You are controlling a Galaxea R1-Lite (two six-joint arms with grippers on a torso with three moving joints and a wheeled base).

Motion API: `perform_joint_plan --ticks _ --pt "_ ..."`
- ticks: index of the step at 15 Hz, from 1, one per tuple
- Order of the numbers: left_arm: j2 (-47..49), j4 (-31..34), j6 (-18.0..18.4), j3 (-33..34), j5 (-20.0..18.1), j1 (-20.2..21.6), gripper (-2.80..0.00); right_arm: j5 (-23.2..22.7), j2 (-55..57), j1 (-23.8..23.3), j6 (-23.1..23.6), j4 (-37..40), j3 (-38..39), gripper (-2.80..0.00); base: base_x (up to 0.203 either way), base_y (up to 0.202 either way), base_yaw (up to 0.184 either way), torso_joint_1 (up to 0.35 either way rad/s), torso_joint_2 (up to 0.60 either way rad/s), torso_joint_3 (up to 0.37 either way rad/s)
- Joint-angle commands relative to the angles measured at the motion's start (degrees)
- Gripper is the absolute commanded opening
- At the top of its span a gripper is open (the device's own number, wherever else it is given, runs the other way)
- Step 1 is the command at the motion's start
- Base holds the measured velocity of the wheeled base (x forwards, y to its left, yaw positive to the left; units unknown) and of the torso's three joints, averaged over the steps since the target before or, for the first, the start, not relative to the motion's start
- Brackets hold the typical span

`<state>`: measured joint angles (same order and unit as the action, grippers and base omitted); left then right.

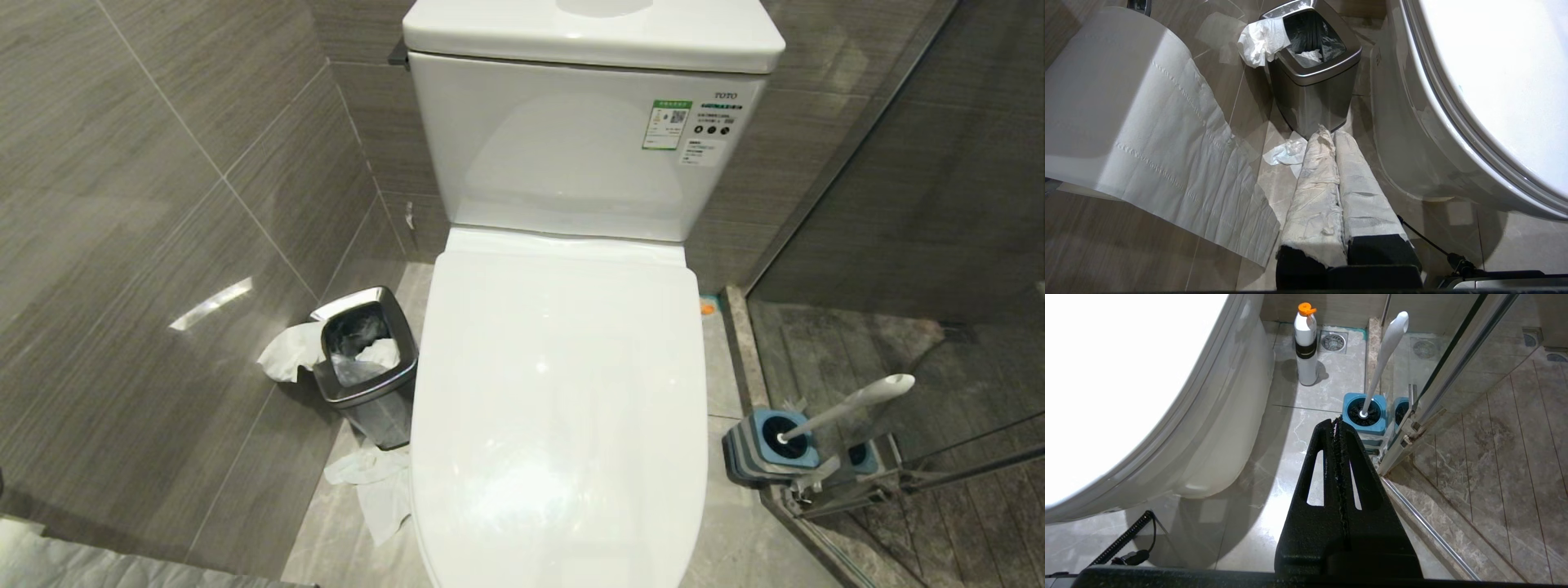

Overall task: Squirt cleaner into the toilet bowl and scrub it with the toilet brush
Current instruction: Use the left hand to lift the toilet lid slightly

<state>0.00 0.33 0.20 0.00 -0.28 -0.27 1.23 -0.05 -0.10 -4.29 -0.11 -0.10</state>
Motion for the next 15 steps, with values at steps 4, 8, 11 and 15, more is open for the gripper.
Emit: perform_joint_plan --ticks 4,8,11,15 --pt "0.00 0.02 -0.02 0.09 0.01 0.00 -2.80 0.00 0.05 0.01 -0.02 -0.04 0.01 -2.80 0.000 0.000 0.000 0.000 0.00 0.000" --pt "0.00 0.02 -0.02 0.09 0.01 0.00 -2.80 0.00 0.05 0.01 -0.02 -0.06 0.01 -2.80 0.000 0.000 0.000 0.000 0.00 0.000" --pt "0.01 0.02 -0.02 0.09 0.01 0.00 -2.80 0.00 0.05 0.01 -0.02 -0.07 0.10 -2.80 0.000 0.000 0.000 0.000 0.00 0.000" --pt "0.03 0.02 -0.02 0.09 -0.02 0.00 -2.80 0.00 0.05 0.01 -0.02 -0.07 0.01 -2.80 0.000 0.000 0.000 0.000 0.00 0.000"
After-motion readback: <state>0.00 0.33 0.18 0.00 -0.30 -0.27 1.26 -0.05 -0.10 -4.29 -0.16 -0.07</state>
